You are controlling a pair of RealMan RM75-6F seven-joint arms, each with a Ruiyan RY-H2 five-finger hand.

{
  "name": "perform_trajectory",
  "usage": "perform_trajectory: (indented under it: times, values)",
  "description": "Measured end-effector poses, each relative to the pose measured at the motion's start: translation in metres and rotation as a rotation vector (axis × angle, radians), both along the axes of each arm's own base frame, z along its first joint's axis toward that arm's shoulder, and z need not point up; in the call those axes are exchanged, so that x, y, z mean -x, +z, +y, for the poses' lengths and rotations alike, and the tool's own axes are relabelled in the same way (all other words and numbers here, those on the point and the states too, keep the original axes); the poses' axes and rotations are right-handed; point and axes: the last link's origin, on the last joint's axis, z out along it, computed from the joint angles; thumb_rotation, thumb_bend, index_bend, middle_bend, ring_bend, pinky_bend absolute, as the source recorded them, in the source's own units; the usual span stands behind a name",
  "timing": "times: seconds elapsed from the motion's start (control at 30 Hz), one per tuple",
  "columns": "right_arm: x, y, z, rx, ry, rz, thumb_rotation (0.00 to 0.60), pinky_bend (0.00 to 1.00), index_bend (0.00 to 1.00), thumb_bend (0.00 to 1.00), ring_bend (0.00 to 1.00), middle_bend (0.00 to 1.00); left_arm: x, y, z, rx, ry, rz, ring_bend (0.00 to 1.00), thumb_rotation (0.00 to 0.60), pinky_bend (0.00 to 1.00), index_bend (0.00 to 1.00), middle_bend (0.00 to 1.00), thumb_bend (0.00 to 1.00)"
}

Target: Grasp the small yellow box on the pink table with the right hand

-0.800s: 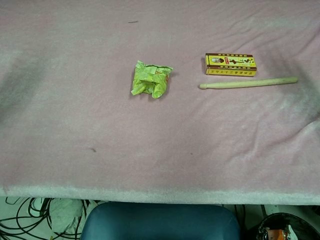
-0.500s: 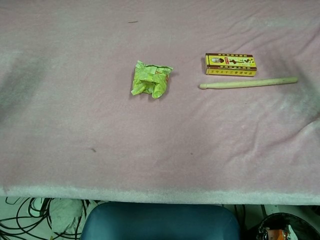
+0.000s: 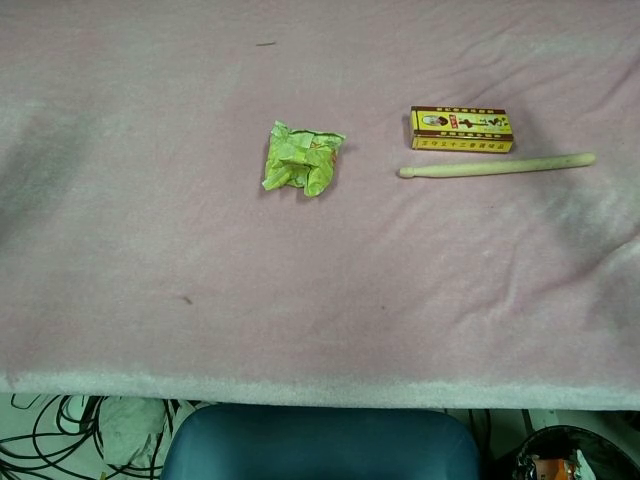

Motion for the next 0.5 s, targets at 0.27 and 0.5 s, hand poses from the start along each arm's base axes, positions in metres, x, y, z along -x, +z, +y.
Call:
perform_trajectory:
  times: [0.27,0.5]
  values:
    - [-0.042,-0.04,-0.045,-0.099,-0.014,0.064,0.6,0.21,0.08,0.17,0.03,0.12,0.0,0.001,0.001,0.008,0.004,-0.014,0.0,0.6,0.0,0.0,0.0,0.01]
    - [-0.06,-0.083,-0.072,-0.146,-0.062,0.067,0.6,0.21,0.18,0.2,0.06,0.21,0.001,0.001,0.001,0.017,0.009,-0.028,0.0,0.6,0.0,0.0,0.0,0.01]
